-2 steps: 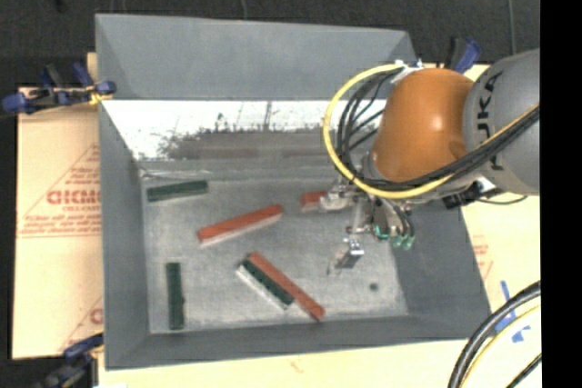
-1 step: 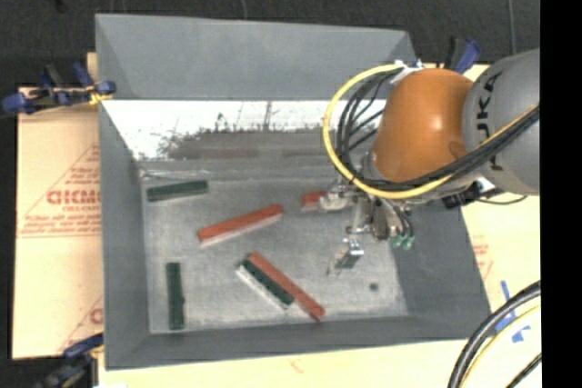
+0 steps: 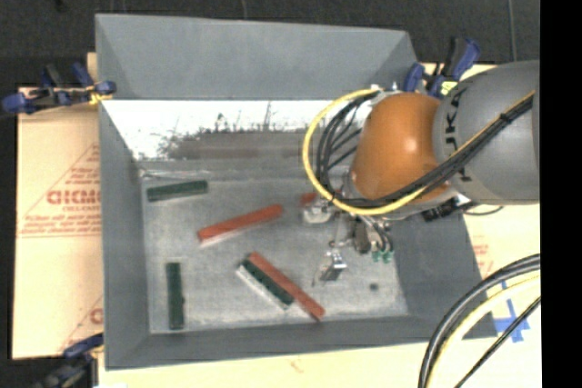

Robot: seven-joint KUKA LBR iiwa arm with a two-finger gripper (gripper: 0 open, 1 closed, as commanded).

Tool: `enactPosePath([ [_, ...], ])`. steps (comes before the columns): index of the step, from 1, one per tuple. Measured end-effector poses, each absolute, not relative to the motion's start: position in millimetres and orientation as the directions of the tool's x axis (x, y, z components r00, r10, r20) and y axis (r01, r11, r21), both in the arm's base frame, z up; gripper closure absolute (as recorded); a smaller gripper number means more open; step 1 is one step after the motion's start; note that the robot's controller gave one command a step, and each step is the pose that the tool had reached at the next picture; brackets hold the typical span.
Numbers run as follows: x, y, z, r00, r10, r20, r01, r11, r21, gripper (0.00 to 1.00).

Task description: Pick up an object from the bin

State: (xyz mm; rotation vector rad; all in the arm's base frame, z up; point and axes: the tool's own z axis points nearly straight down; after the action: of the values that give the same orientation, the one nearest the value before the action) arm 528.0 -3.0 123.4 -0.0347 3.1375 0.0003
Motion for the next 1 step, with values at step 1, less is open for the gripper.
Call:
enactPosePath([
  [1, 523.8, 1.0, 98.4, -1.000, -0.024, -0.007, -0.024, 1.000, -0.001, 0.00],
])
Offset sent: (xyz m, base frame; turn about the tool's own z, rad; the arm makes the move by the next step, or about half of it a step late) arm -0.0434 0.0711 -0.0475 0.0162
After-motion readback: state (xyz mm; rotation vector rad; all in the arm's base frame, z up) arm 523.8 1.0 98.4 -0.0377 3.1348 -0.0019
